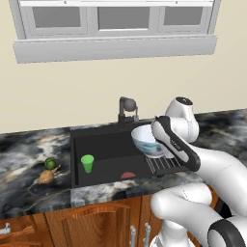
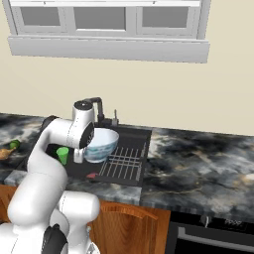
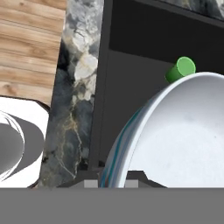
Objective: Remove the onion and avocado from the sink. Then move the bowl and cup from the counter to the sink for washing.
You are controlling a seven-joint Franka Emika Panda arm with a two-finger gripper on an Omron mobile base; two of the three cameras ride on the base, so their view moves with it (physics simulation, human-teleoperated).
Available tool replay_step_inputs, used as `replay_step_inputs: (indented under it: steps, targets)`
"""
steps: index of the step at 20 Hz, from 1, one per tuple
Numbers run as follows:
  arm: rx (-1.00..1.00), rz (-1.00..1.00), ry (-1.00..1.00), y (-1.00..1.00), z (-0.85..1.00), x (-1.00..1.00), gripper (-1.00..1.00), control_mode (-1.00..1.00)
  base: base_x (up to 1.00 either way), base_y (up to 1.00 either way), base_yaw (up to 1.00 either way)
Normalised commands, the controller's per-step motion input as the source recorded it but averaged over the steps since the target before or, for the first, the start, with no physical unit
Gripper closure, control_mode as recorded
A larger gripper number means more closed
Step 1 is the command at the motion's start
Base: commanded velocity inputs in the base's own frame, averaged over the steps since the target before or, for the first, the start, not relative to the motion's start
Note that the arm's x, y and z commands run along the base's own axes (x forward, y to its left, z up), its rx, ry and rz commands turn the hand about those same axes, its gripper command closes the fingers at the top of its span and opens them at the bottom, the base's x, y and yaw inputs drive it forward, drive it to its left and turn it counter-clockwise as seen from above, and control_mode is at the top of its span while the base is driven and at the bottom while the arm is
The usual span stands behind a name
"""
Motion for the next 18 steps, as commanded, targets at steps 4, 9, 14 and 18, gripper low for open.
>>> replay_step_inputs:
  steps: [4, 9, 14, 18]
  targets:
    - [0.01, 0.0, 0.0, 0.25, 0.0, 0.0, 1.0, -1.0, 0.0, 0.0, 0.0]
    - [0.0, 0.0, 0.0, 0.28, 0.0, 0.0, 1.0, -1.0, 0.0, 0.0, 0.0]
    - [0.0, 0.0, 0.0, 0.3, 0.0, 0.0, 1.0, -1.0, 0.0, 0.0, 0.0]
    - [0.0, 0.0, 0.0, 0.32, 0.0, 0.0, 1.0, -1.0, 0.0, 0.0, 0.0]
